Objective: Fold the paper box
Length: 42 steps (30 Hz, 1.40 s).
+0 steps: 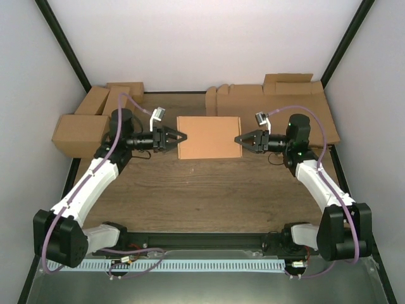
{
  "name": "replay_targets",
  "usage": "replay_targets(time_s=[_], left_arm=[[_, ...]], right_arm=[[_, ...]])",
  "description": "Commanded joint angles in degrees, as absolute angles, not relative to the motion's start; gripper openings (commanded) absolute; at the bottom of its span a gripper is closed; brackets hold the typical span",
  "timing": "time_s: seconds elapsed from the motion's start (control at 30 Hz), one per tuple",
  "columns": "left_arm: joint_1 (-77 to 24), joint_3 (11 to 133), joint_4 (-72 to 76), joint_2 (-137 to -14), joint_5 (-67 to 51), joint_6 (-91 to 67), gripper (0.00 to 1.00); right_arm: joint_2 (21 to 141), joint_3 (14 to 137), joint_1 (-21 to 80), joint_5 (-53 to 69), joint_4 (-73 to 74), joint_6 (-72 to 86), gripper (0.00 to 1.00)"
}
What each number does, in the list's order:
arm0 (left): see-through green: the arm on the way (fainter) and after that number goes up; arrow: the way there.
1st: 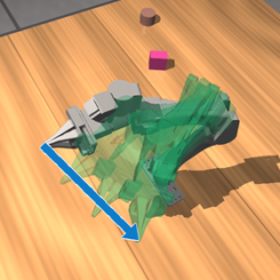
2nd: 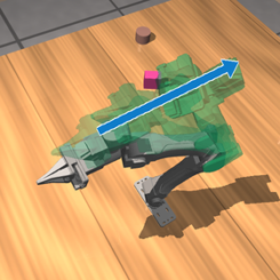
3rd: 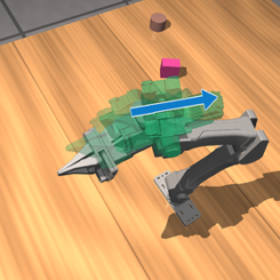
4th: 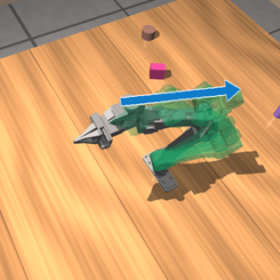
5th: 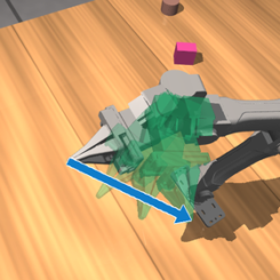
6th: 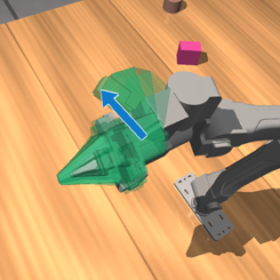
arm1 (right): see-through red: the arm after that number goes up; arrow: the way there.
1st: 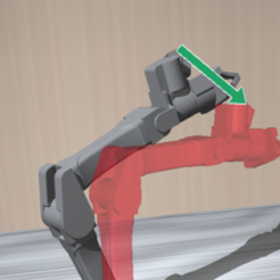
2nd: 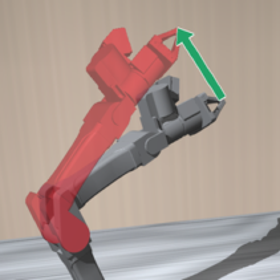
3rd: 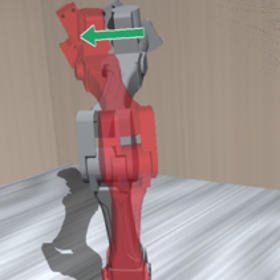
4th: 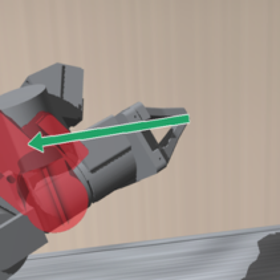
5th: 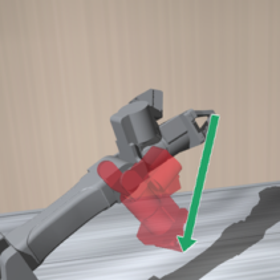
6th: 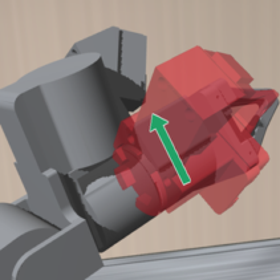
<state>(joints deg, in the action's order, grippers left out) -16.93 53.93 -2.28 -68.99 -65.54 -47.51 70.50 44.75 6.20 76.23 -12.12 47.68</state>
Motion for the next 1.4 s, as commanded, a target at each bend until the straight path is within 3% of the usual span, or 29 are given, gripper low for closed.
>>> replay_targets(time_s=[0.0, 0.1, 0.13, 0.33, 0.57, 0.77, 0.93, 1.07, 1.23, 1.37], left_arm=[[-14.6, 55.4, -3.9, -70.1, -60.1, -49.0, 0.77], [-13.5, 55.3, -3.5, -69.4, -55.2, -50.3, 0.99], [-13.2, 55.4, -3.8, -68.8, -52.3, -50.8, 1.00], [-16.1, 45.7, 15.3, -61.7, -37.2, -65.2, 1.00], [-31.1, 41.1, 29.6, -60.1, -12.0, -67.6, 1.00], [-34.2, 40.6, 40.1, -66.2, -7.9, -72.1, 1.00], [-35.2, 44.3, 42.8, -71.3, -7.2, -69.8, 0.93], [-35.8, 46.4, 43.3, -73.1, -7.0, -68.6, 0.79], [-36.4, 48.0, 38.3, -72.1, -4.5, -65.7, 0.77], [-36.6, 48.2, 36.7, -72.8, -4.0, -67.3, 0.59]], right_arm=[[70.0, 47.4, 6.6, 75.0, -14.2, 51.6, 0.25], [71.6, 49.1, 6.6, 72.6, -14.2, 55.1, 0.24], [71.9, 49.7, 6.6, 71.2, -13.7, 55.9, 0.24], [73.1, 53.3, 6.8, 58.5, -14.0, 63.7, 0.26], [77.7, 63.3, 12.3, 45.3, -9.4, 68.2, 0.26], [81.7, 69.7, 16.6, 44.0, -7.3, 69.1, 0.26], [80.7, 69.5, 19.0, 40.2, -5.0, 70.1, 0.26], [81.2, 70.3, 20.0, 40.5, -3.5, 69.9, 0.26], [81.7, 69.8, 20.0, 42.0, -4.6, 69.8, 0.26], [83.2, 70.0, 20.2, 46.0, -6.7, 70.5, 0.26]])
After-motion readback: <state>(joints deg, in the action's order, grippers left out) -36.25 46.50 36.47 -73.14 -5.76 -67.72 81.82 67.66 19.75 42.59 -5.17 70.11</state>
